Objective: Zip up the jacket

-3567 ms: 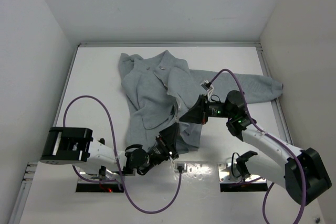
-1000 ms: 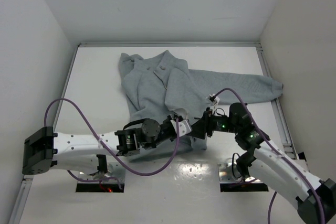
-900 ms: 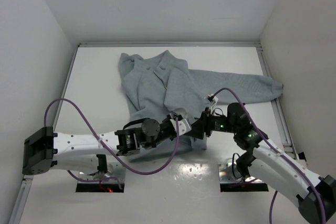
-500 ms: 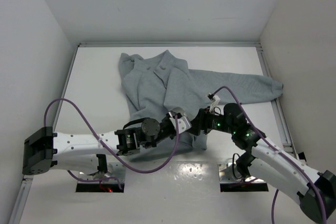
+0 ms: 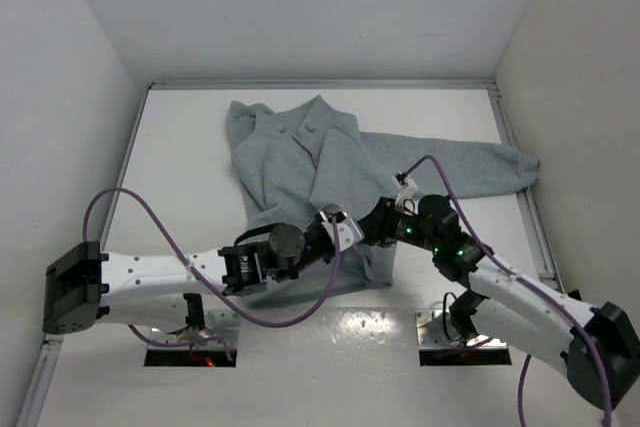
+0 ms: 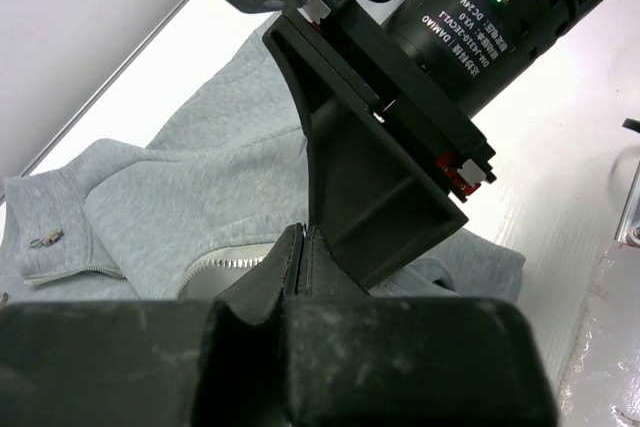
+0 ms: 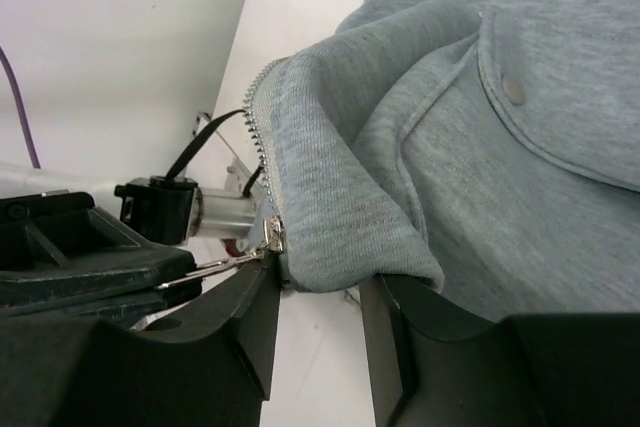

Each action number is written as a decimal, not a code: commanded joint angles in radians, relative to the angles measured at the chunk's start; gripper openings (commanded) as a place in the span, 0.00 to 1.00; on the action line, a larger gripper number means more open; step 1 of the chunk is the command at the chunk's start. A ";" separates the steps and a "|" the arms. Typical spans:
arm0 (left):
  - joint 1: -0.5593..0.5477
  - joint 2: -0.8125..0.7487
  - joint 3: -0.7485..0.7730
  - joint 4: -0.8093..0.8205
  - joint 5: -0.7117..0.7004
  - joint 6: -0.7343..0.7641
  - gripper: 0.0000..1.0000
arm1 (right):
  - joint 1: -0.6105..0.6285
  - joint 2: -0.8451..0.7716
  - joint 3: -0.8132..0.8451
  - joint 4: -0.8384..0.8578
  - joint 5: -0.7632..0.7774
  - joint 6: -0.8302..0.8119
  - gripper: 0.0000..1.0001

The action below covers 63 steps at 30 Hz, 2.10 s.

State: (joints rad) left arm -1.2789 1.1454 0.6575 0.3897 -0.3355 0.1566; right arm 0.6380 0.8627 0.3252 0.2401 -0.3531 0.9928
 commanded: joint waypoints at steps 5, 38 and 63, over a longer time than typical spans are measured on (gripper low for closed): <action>0.001 0.004 0.054 0.066 0.013 -0.019 0.00 | 0.025 0.019 0.008 0.143 0.042 0.040 0.36; 0.371 0.195 0.206 -0.258 0.105 -0.488 0.00 | 0.022 -0.407 0.000 -0.481 0.043 -0.577 0.00; 0.429 0.109 0.151 -0.238 0.368 -0.626 0.00 | 0.017 -0.330 -0.025 -0.176 -0.032 -0.461 0.30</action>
State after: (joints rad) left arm -0.8482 1.2919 0.8101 0.1326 0.0193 -0.4587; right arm 0.6506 0.5159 0.3042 -0.0521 -0.3573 0.4820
